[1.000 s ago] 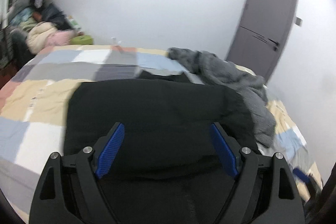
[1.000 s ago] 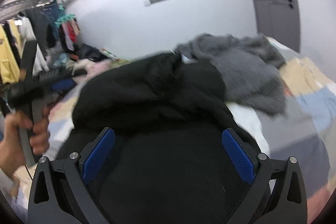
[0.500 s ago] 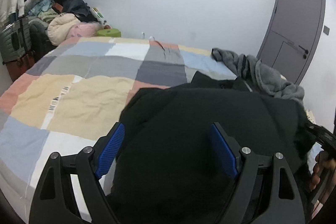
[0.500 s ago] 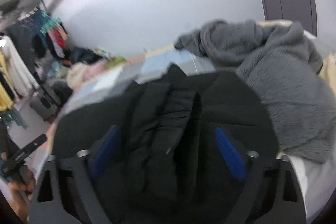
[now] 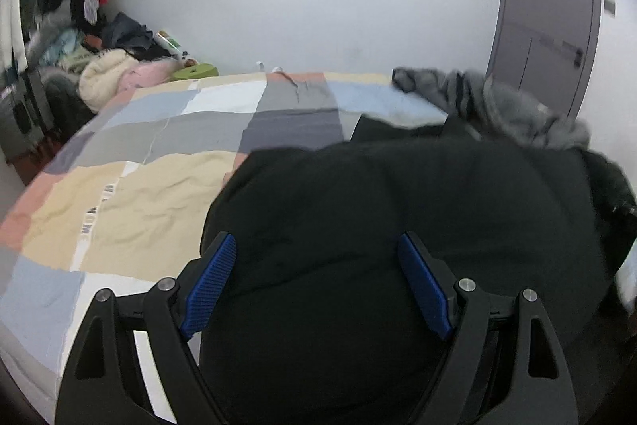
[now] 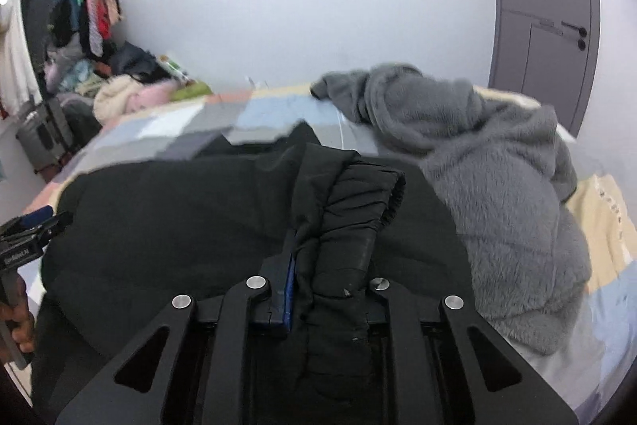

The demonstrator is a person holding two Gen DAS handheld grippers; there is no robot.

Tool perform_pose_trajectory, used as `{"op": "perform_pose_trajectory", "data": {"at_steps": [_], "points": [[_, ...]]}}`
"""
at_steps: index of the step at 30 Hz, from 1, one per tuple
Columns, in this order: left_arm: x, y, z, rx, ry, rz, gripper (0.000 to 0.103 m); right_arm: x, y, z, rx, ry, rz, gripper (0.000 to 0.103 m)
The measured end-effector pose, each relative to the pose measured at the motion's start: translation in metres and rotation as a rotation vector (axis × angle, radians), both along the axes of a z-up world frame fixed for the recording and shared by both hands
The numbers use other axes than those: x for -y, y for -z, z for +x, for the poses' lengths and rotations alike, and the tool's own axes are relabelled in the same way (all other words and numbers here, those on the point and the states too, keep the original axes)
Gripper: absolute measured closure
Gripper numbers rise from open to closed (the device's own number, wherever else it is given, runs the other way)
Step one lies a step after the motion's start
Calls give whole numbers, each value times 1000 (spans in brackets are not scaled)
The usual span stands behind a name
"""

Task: Fold large clothes
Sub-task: 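Open the left gripper and release the sleeve onto the jacket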

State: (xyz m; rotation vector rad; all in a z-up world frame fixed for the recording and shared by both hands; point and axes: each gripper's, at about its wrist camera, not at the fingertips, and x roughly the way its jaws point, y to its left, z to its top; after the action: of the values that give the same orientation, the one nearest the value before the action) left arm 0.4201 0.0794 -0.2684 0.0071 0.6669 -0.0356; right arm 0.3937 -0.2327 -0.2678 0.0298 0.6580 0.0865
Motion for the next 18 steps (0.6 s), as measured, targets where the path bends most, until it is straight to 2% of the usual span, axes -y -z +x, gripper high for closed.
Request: {"op": "perform_pose_trajectory", "data": {"at_steps": [3, 5, 7, 15, 18], "points": [[0, 8, 2, -15, -10, -3, 20, -6, 17, 6, -4, -13, -68, 87], [3, 13, 7, -22, 1, 22, 20, -9, 29, 14, -15, -19, -94, 85], [5, 18, 12, -27, 8, 43, 20, -8, 35, 18, -20, -19, -83, 84], [7, 39, 25, -56, -1, 16, 19, -4, 62, 34, -29, -22, -25, 79], [9, 36, 23, -64, -29, 3, 18, -6, 61, 36, -48, -22, -37, 79]]}}
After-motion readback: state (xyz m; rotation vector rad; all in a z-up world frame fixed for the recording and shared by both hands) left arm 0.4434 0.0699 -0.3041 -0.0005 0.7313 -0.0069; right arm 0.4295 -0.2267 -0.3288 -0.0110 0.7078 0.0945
